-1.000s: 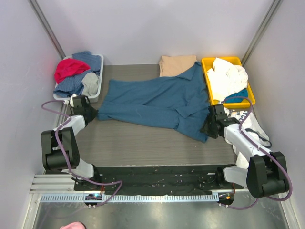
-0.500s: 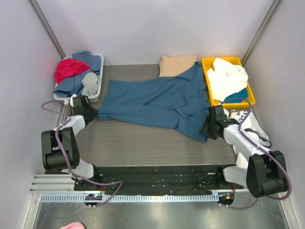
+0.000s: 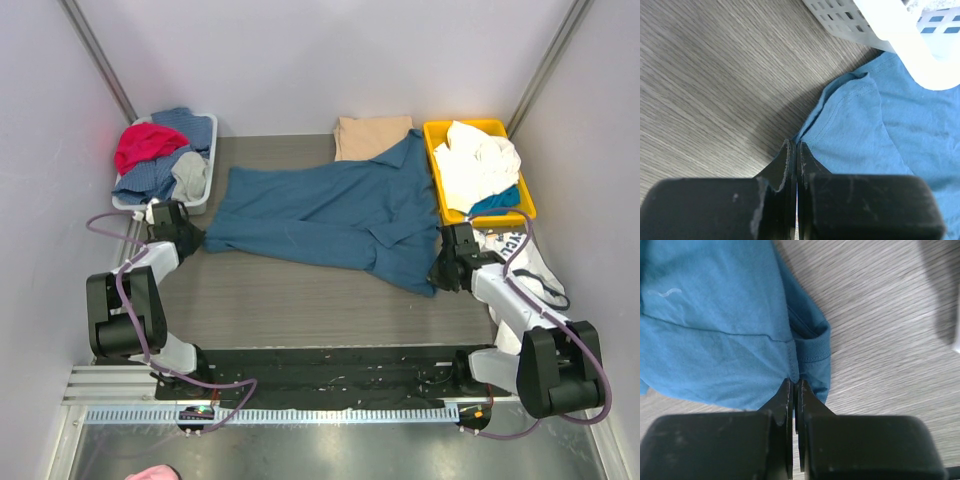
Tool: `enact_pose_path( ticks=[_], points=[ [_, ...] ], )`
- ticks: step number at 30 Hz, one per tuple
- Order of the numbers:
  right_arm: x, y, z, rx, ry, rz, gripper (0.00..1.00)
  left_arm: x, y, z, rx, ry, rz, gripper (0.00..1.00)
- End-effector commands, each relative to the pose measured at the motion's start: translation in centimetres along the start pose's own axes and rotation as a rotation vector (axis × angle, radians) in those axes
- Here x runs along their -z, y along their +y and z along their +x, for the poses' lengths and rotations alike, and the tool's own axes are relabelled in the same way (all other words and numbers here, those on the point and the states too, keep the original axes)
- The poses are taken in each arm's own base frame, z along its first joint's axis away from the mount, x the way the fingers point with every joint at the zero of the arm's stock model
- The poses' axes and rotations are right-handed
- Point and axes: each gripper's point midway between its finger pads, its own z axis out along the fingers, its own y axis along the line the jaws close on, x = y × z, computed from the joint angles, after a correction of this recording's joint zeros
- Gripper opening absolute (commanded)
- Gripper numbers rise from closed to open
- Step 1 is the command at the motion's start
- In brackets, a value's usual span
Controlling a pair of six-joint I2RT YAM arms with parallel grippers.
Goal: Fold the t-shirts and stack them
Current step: Fold the tshirt
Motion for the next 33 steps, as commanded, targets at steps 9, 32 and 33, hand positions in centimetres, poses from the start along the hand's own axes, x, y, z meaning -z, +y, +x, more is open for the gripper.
enact_pose_path(
  ticks=[9, 32, 33],
  points=[
    [3.1, -3.4, -4.6, -0.097, -0.158, 0.100, 0.01, 2.3, 0.8, -1.0, 0.026, -0.035, -0.026, 0.00],
    [6.6, -6.1, -6.5, -0.239, -0.252, 0.185, 0.01, 4.9, 4.0, 2.2, 0.015, 0.012, -0.086, 0.00],
    [6.6, -6.1, -6.4, -0.240, -0.251, 0.186, 0.01, 4.9, 4.2, 2.3, 0.014, 0.016, -0.088, 0.00]
  ],
)
